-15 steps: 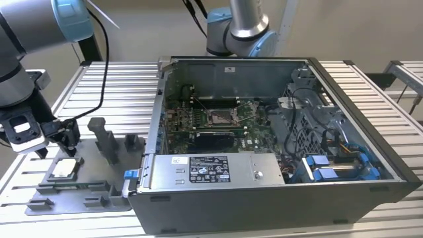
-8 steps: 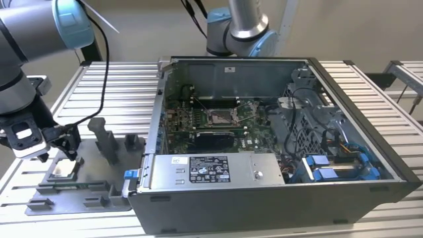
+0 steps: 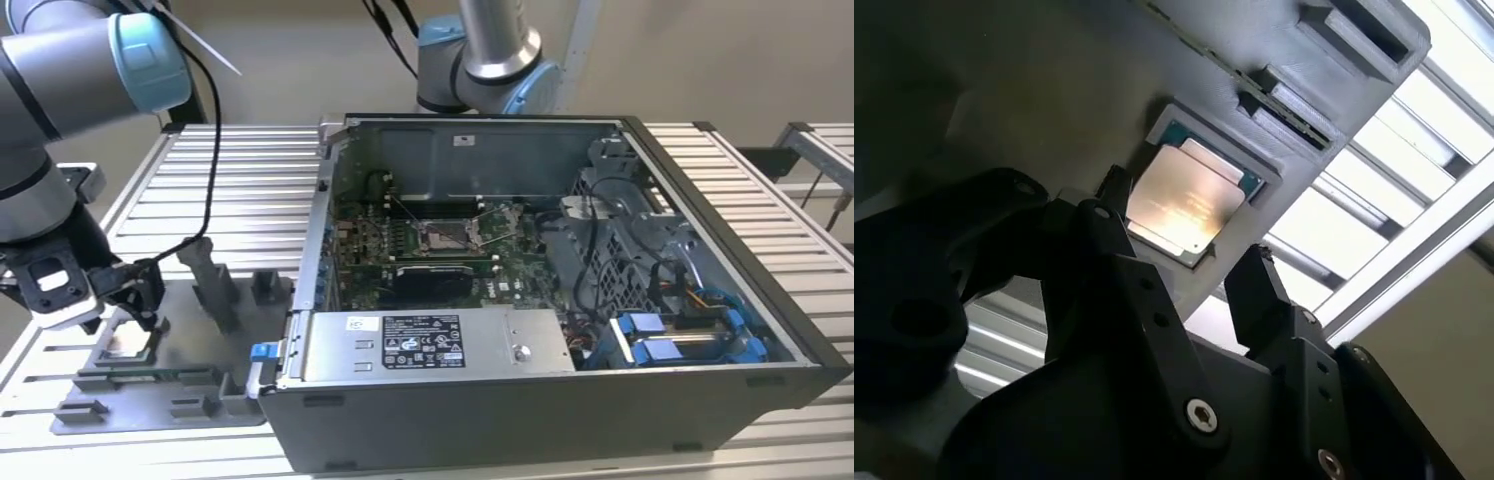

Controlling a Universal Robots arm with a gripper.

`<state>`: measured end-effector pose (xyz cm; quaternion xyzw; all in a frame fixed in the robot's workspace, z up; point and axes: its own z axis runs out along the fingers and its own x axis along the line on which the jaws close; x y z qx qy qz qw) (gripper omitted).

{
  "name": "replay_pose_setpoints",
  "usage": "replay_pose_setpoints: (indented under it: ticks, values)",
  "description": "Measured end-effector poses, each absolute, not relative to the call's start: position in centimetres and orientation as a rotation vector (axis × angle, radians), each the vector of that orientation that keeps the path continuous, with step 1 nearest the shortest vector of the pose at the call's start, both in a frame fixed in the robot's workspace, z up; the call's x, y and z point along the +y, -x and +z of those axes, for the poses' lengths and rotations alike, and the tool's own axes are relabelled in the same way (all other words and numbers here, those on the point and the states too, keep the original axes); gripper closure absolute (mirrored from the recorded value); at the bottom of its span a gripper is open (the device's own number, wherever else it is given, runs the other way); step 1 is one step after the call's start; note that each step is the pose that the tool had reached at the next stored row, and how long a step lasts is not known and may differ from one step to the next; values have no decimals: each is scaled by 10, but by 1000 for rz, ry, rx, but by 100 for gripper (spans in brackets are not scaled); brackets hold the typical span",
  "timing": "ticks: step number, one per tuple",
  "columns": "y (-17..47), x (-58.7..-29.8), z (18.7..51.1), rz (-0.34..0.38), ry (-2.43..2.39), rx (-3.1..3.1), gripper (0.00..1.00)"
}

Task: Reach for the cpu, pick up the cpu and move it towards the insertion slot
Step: 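Pick up the cpu and move it towards the insertion slot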

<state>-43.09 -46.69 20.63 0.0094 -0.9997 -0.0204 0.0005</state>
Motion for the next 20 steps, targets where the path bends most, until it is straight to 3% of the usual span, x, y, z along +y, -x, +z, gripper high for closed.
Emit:
replay_pose_setpoints:
  ticks: [20]
  values:
    - [432,-469,185,-64,-29,-3140,0]
